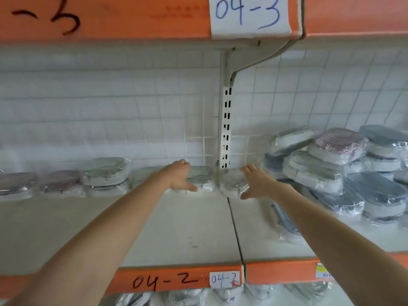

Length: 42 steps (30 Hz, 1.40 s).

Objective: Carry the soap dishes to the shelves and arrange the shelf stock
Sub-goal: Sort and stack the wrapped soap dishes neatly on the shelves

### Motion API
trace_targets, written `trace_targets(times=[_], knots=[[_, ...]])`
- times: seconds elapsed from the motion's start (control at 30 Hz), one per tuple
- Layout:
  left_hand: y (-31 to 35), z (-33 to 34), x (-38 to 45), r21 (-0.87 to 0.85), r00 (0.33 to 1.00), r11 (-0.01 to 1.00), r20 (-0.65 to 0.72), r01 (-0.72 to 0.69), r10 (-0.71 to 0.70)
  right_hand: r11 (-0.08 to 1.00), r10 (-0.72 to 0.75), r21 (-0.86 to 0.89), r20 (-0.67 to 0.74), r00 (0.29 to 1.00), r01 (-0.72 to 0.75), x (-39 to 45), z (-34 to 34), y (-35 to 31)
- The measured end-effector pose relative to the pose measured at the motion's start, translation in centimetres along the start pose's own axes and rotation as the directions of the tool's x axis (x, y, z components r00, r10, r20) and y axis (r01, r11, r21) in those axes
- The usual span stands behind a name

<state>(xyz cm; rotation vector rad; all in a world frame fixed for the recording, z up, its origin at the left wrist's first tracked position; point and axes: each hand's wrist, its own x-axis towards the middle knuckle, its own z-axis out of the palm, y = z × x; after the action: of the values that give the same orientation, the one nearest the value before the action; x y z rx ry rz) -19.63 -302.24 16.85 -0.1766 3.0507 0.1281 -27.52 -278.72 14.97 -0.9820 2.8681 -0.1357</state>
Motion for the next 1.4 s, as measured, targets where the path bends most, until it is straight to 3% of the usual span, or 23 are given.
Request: trace_targets(times=[0.33, 0.83, 1.2, 1.4], knots=[[-1.4, 1.7, 2.8, -0.001, 0.997, 0.999, 0.05, -0.051, 0.051, 0.99, 0.099, -0.112, 0.098, 0.99, -0.088, 2.6, 0.2, 0.3], [-1.5, 2.0, 4.2, 0.056, 0.995, 0.995, 0.07, -0.077, 0.073, 0.969, 0.087, -0.243, 0.151, 0.985, -0.049, 4.0, -0.1, 0.5], [0.4, 0.9, 2.2, 0.033, 0.997, 0.998, 0.059, 0.052, -0.054, 0.97, -0.022, -0.242, 0.045, 0.999, 0.032, 2.3, -0.4, 0.7], [1.5, -0.2, -1.0, -0.046, 0.984, 0.984, -0.04, 0.171, -0.173, 0.988, -0.069, -0.135, -0.001, 0.998, 0.068, 1.0, -1.1, 0.7]])
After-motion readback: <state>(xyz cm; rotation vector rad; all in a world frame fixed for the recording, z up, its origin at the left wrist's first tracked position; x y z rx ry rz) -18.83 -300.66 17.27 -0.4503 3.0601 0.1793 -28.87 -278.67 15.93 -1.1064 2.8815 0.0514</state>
